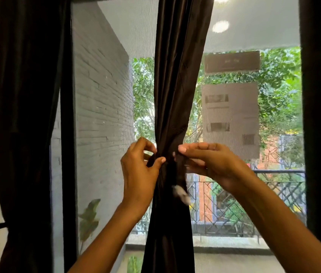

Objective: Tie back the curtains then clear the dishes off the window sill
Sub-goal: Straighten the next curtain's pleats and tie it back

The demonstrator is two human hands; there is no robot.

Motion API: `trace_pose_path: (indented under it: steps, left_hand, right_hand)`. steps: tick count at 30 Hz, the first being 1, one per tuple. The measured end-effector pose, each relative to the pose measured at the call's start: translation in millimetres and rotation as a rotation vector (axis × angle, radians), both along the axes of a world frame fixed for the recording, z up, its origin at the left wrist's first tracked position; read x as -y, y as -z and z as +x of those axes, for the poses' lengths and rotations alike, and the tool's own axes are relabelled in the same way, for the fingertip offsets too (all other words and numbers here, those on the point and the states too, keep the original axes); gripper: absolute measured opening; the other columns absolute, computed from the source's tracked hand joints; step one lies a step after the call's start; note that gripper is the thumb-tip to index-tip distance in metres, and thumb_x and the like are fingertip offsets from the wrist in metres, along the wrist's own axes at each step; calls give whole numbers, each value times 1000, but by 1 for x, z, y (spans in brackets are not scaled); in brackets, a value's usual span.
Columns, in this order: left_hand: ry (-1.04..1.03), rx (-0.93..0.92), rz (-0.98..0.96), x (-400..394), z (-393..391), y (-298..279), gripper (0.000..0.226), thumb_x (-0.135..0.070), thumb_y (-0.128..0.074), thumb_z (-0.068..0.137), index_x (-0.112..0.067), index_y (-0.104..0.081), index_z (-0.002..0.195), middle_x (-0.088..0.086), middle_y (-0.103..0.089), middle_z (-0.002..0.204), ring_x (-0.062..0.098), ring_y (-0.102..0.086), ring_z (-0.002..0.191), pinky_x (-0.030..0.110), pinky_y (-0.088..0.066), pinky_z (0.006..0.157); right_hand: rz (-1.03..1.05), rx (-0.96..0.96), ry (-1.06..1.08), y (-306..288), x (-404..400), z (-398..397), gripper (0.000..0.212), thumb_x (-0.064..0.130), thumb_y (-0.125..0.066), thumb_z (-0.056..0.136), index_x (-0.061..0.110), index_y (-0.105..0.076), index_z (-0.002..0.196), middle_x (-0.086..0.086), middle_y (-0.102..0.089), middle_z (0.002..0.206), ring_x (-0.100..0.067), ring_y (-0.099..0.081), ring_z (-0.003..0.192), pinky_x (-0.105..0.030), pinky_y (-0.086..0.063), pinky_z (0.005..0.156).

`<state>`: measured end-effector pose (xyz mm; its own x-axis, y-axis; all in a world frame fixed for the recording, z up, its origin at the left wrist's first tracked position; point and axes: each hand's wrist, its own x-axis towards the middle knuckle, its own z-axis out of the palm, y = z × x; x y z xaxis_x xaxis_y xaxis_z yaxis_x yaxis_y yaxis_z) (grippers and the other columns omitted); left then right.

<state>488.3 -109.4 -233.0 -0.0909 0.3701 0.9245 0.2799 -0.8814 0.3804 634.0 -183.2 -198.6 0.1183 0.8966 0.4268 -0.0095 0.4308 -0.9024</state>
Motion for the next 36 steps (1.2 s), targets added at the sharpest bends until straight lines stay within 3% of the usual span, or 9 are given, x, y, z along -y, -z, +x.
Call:
trace_pose_path:
  steps: [5,10,13,16,21,26,29,31,36]
  left_hand:
    - [86,-90,136,4,-8,7,28,-6,-76,77,-22,-62,96,-2,-61,95,3,-60,87,8,-48,69]
    - [177,-53,113,12,-8,-1,19,-12,-76,76,-16,-70,93,-1,-64,87,-1,-62,83,6,-46,72]
    - [167,-32,-25,11,-11,-12,11,-23,-73,79,-12,-73,83,-2,-67,74,0,-63,72,11,-48,67]
    - [284,-16,-323,5,-16,-24,9,-21,-74,79,-12,-73,78,6,-71,72,14,-71,71,29,-57,73]
    - [430,20,-515,0,-33,-27,19,-12,-75,78,-4,-71,95,6,-72,83,13,-72,72,16,-55,60]
    - [435,5,-505,-1,-32,-22,17,-16,-76,78,-9,-73,92,-14,-69,78,7,-70,70,20,-55,66]
    - [380,4,-389,-4,-31,-15,13,-16,-75,78,-9,-75,89,6,-74,81,18,-72,77,33,-57,79]
    - [268,-20,-248,-3,-31,-7,11,-17,-74,80,-10,-76,88,4,-71,73,12,-69,71,28,-55,74]
    - [110,-74,104,2,-26,8,12,-12,-69,81,-10,-76,91,1,-68,80,0,-61,71,11,-47,66]
  right_hand:
    - [12,-16,138,10,5,-8,20,12,-60,85,20,-74,97,-5,-73,99,-6,-66,77,-26,-45,77]
    - [196,83,247,16,4,-19,29,2,-56,88,22,-70,105,18,-70,70,9,-60,66,-10,-47,64]
    - [357,378,438,25,-1,-23,39,-2,-57,85,23,-67,113,11,-73,88,9,-63,69,-15,-54,69]
    - [436,652,608,30,-6,-19,44,12,-69,82,23,-61,124,7,-66,87,4,-55,55,-12,-40,55]
    - [421,939,772,42,-5,-44,80,54,-78,64,30,-48,134,1,-65,106,-16,-57,94,-31,-50,74]
    - [622,910,989,47,-18,-47,27,43,-59,86,25,-61,107,0,-56,71,-19,-52,62,-31,-44,49]
    - [601,692,883,46,-31,-32,14,26,-65,88,26,-67,102,-2,-59,84,-17,-54,76,-27,-40,59]
    - [649,571,865,43,-36,-27,16,21,-70,85,20,-70,101,0,-60,100,-17,-54,93,-20,-42,73]
    - [659,488,817,41,-50,-29,8,21,-67,87,20,-69,95,4,-70,87,-15,-65,87,-45,-51,78]
